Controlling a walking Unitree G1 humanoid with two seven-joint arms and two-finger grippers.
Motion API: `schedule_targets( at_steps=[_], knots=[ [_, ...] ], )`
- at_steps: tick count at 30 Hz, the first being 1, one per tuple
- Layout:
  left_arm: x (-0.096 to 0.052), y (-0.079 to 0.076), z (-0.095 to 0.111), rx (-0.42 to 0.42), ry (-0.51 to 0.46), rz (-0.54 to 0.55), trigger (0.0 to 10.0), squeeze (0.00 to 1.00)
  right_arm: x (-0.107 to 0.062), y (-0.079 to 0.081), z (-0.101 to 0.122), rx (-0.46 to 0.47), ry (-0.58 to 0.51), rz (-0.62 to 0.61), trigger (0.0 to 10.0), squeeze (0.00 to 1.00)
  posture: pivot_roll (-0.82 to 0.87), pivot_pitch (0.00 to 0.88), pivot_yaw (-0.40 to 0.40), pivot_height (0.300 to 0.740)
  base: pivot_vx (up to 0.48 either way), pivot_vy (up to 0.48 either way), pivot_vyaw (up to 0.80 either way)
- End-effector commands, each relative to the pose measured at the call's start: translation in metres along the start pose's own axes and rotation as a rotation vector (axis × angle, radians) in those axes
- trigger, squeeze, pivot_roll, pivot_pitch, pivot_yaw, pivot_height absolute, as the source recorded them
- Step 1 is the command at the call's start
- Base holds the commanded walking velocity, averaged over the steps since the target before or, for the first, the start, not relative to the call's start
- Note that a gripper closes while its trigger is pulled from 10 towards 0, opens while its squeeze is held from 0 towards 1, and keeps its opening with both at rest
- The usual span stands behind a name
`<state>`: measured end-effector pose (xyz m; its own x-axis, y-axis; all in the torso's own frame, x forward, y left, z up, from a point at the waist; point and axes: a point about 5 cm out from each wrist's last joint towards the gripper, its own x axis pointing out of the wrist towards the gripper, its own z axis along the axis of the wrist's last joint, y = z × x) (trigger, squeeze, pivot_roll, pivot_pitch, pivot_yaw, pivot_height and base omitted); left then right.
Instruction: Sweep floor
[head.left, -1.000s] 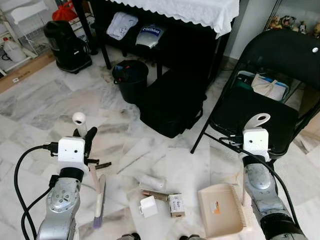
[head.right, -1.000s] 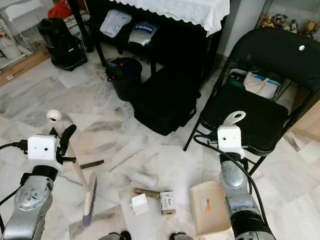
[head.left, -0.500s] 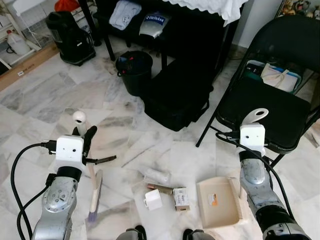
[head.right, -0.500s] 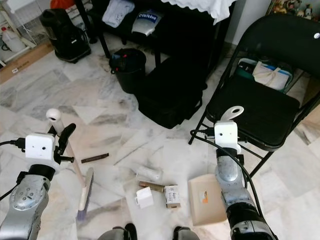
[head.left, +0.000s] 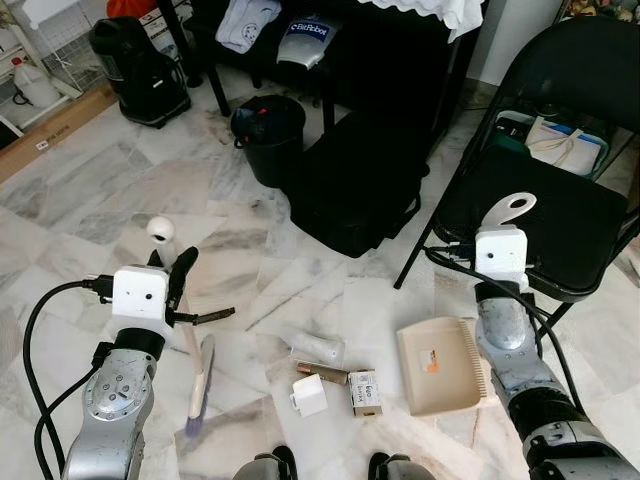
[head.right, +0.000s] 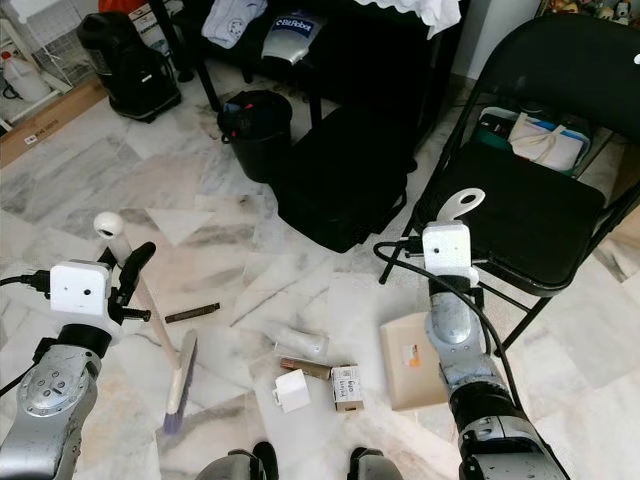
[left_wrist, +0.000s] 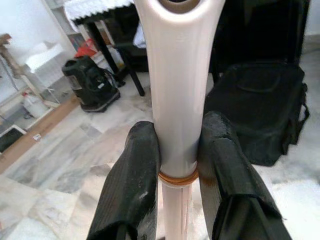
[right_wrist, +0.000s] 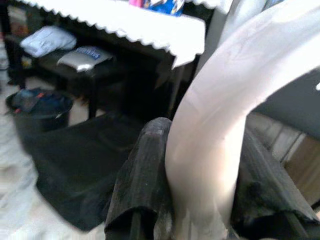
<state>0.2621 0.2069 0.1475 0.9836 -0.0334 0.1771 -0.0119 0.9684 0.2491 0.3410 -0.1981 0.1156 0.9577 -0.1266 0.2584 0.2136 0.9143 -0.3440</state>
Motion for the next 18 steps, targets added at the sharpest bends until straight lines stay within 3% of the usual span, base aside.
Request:
schedule_targets(
  at_steps=[1,4,9,14,18],
  knots=[
    [0.0,0.003,0.006,0.006,-0.009,-0.021,10.0,0.0,-0.013,0.009,-0.013,0.007,0.049,0.04,10.0,0.0,0.06,0.269,0.101,0.74,0.0,0.0,0.0],
    [-0.001,0.002,0.003,-0.016,0.016,-0.041,10.0,0.0,-0.019,0.013,-0.019,0.013,0.075,0.045,10.0,0.0,0.07,0.275,0.101,0.74,0.0,0.0,0.0],
    [-0.006,-0.003,-0.019,-0.12,0.167,-0.082,10.0,0.0,-0.027,0.019,-0.025,0.025,0.099,0.062,10.0,0.0,0.06,0.29,0.101,0.74,0.0,0.0,0.0],
    [-0.009,-0.002,-0.025,-0.164,0.218,-0.085,10.0,0.0,-0.028,0.019,-0.026,0.032,0.108,0.078,10.0,0.0,0.06,0.301,0.097,0.74,0.0,0.0,0.0],
    [-0.006,-0.001,-0.028,-0.253,0.256,-0.063,10.0,0.0,-0.027,0.02,-0.024,0.035,0.095,0.095,10.0,0.0,0.05,0.32,0.088,0.74,0.0,0.0,0.0]
  ],
)
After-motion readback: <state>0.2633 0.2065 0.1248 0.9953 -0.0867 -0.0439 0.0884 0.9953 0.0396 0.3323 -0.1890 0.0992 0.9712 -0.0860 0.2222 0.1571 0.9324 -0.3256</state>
